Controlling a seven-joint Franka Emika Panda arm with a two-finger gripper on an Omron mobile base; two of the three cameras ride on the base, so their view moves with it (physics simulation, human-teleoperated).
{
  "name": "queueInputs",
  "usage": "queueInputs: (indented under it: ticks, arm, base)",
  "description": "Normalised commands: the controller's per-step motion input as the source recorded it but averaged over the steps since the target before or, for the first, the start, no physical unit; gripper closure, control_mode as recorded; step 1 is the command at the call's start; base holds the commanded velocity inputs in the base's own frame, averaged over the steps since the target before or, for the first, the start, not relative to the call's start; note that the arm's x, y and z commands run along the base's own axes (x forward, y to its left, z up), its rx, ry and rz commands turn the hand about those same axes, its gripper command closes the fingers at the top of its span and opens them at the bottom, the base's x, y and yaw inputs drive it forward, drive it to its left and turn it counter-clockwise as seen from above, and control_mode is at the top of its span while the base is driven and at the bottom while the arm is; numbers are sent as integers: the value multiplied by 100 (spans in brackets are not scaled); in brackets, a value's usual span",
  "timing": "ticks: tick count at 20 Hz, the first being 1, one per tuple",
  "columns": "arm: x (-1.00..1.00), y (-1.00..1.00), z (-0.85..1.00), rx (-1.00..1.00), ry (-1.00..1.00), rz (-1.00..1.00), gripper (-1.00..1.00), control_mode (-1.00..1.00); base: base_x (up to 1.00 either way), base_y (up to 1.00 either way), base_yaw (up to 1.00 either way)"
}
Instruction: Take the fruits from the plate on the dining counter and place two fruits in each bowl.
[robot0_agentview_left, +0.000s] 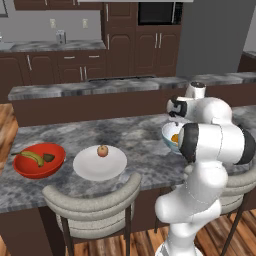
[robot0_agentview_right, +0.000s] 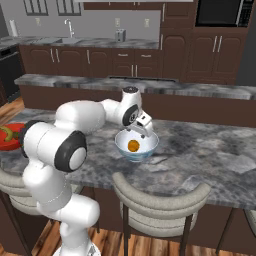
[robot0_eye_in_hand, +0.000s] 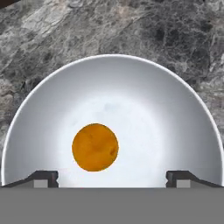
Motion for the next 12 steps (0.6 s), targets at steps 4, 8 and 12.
queueInputs:
  ticks: [4,8,12]
  arm:
    - [-31,90,43,-5,1,37,-100,-100]
    - [-11,100,45,-4,13,41,-100,-100]
    - [-15,100,12,-9,19,41,-100,-100]
  base:
    - [0,0,0]
    - [0,0,0]
    - [0,0,0]
